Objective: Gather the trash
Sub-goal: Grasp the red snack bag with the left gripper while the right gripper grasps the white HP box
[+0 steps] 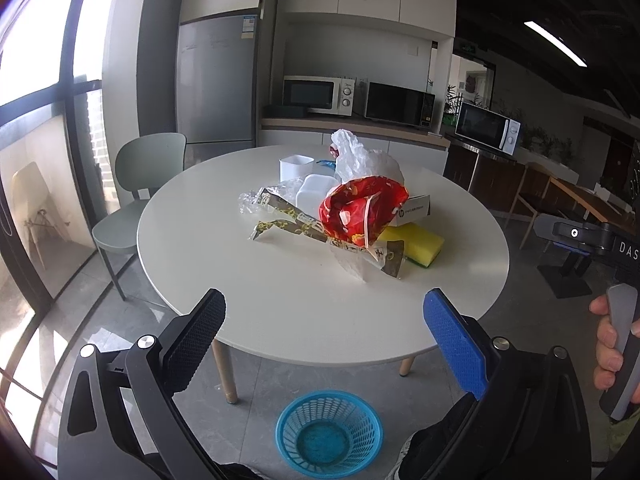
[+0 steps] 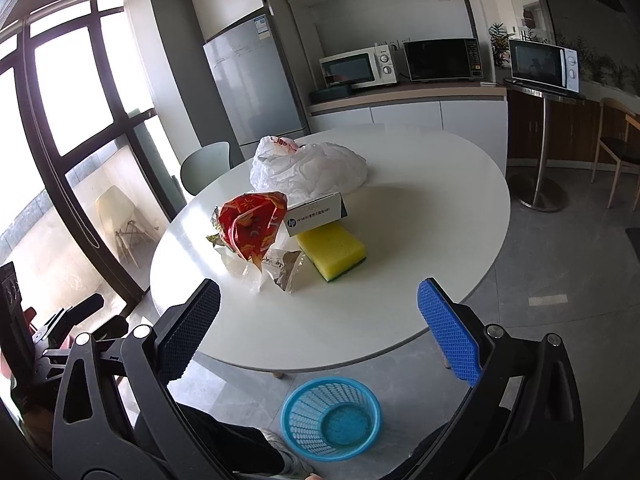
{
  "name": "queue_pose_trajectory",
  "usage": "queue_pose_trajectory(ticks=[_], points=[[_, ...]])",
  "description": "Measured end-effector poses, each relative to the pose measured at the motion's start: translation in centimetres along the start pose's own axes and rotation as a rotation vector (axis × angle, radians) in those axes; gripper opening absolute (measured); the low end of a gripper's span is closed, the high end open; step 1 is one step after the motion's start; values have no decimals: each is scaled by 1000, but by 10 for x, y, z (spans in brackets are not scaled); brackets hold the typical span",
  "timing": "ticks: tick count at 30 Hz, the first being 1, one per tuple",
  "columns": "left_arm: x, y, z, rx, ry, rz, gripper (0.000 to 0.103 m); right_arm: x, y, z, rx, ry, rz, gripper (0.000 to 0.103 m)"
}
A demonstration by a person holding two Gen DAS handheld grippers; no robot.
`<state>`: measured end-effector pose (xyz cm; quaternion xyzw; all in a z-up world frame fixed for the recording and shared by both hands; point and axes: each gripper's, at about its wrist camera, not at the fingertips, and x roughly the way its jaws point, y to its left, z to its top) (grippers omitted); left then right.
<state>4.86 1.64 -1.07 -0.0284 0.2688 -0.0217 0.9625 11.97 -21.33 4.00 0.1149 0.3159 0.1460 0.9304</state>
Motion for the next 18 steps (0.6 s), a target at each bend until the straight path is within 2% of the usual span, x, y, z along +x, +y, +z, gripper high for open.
queue_pose_trajectory(ticks=[13, 18], points=[[43, -3, 24, 6, -13, -30, 97, 62, -12, 33, 172, 21, 59, 95], [62, -1, 28, 10, 3, -44, 97, 92, -18, 42, 246, 58, 82, 95]])
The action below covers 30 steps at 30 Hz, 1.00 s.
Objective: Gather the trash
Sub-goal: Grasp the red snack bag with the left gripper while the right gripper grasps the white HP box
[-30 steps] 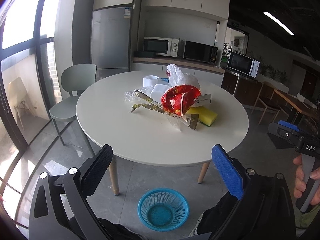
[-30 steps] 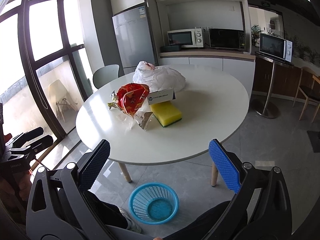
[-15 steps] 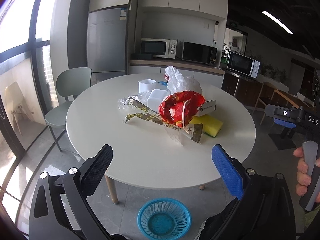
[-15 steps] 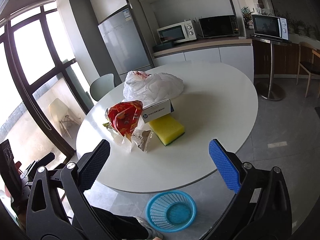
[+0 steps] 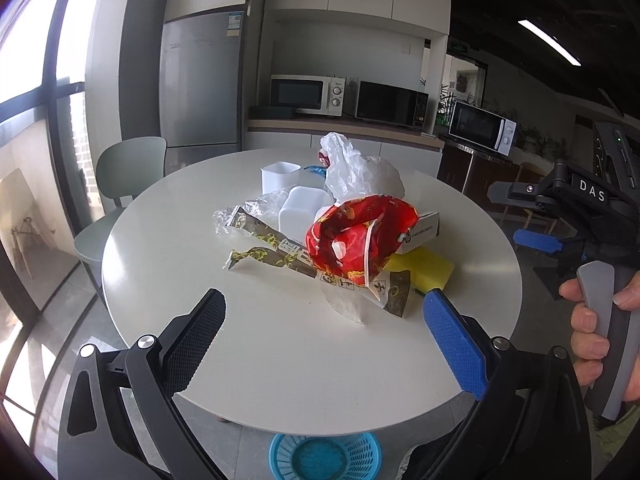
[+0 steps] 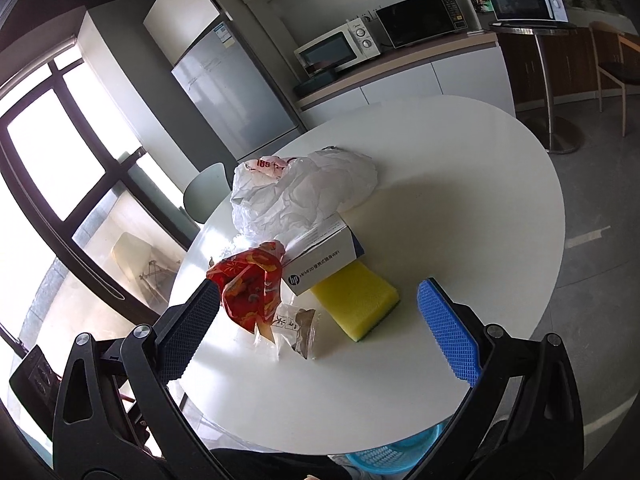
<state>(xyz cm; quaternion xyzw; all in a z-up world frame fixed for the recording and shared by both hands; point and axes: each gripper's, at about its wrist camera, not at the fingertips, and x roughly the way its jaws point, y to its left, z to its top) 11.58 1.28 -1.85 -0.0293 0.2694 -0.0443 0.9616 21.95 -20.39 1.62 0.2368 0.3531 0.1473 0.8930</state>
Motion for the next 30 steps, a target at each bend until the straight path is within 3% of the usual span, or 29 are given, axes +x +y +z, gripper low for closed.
queue_pose_trajectory(ticks=[8, 20, 27, 30], points=[[19, -1, 10, 18, 7, -13, 97, 44, -14, 14, 171, 73, 87, 95], [45, 0, 16, 29, 45, -43, 97, 88, -32, 23, 320, 134, 112, 94], [61, -4, 24, 23, 86, -86, 96, 107, -34, 32, 353, 157, 132, 82], [69, -7, 28, 41, 91, -97, 86, 112, -35, 33, 361, 170, 139, 75]])
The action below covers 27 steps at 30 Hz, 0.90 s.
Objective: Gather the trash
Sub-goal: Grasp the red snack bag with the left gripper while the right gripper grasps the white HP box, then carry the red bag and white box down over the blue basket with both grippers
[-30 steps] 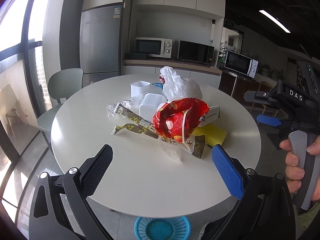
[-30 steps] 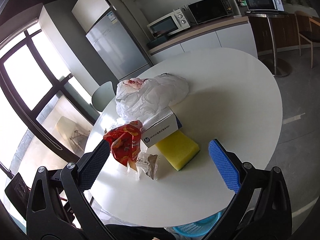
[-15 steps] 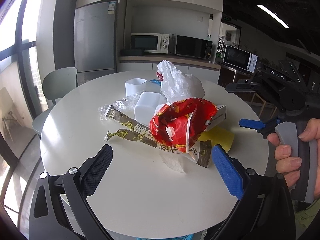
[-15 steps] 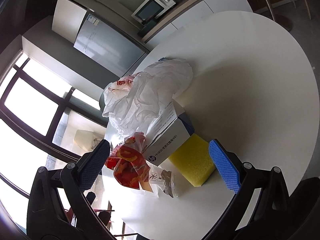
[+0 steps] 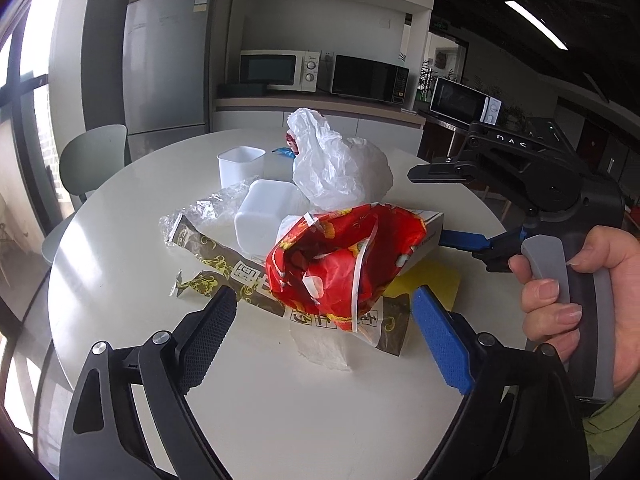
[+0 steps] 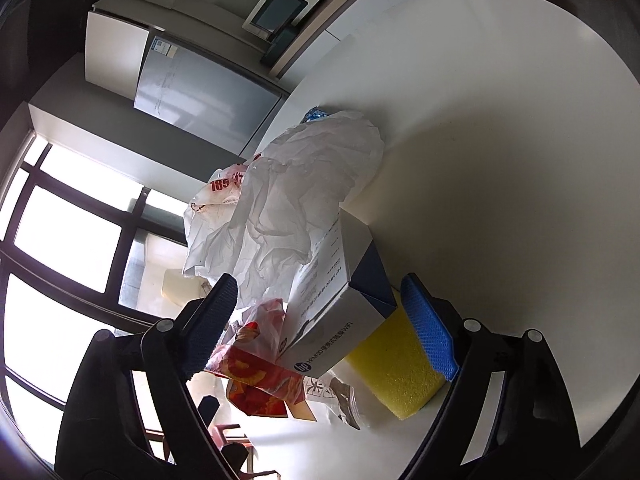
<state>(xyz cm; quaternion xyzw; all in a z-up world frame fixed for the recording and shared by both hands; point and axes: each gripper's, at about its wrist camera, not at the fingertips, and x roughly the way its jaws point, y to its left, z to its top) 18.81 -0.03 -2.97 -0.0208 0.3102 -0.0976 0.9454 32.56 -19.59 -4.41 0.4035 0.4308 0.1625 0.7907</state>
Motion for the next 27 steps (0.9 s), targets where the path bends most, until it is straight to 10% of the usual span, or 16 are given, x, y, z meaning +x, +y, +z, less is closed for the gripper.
queue_pose_trajectory(ticks=[10, 16, 27], points=[[25, -10, 5, 57, 41, 28, 35, 11, -8, 2, 24, 30, -12, 36], [17, -3, 4, 4, 10, 39, 5, 8, -8, -1, 2, 20, -10, 33], [-16, 2, 7, -51, -53, 48, 4, -32, 1, -6, -56, -61, 0, 31]])
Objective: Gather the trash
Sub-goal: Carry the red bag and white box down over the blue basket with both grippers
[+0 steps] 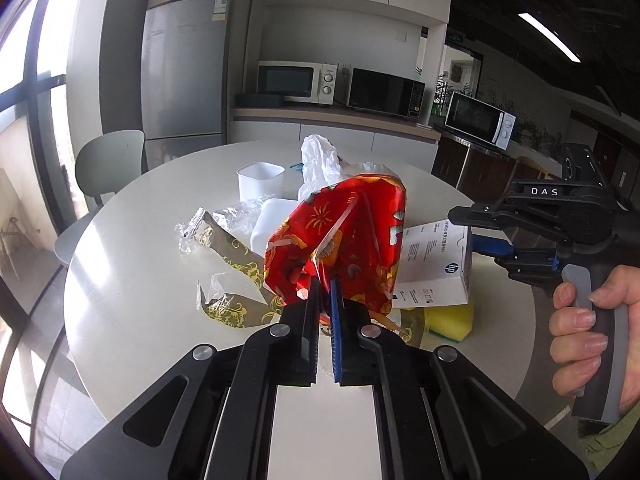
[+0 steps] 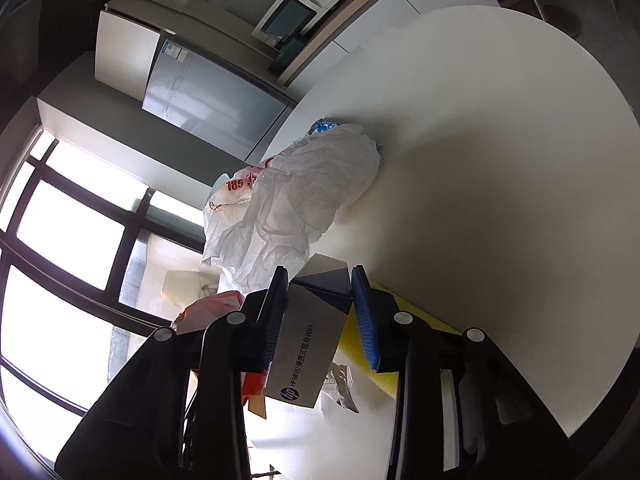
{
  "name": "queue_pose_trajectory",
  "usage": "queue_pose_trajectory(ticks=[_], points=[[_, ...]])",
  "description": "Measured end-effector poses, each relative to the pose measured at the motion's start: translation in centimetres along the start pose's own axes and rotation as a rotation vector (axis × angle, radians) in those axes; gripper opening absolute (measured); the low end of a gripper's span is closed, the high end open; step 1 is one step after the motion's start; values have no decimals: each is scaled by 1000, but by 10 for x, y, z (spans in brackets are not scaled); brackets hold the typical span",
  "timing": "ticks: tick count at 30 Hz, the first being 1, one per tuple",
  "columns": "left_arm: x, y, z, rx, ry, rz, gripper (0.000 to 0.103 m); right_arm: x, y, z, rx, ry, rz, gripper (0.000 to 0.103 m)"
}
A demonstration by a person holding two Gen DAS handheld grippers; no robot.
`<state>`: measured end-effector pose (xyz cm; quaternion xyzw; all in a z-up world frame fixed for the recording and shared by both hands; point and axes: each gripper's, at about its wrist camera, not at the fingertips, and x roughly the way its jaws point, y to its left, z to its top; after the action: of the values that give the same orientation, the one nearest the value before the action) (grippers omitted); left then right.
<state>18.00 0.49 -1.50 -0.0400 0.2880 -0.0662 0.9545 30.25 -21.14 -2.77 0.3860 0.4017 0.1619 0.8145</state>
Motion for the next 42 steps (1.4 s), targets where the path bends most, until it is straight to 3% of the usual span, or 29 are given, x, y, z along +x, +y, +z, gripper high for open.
queue_pose_trajectory(ticks=[18, 33, 42], points=[[-60, -4, -2, -41, -91, 41, 4, -67, 46, -8, -161, -106, 18, 30], [-131, -1, -52, -37, -69, 56, 3, -145, 64, -75, -327, -76, 83, 30], [-144, 1, -97, 54, 30, 116, 3, -175, 71, -128, -484, -1, 61, 30]])
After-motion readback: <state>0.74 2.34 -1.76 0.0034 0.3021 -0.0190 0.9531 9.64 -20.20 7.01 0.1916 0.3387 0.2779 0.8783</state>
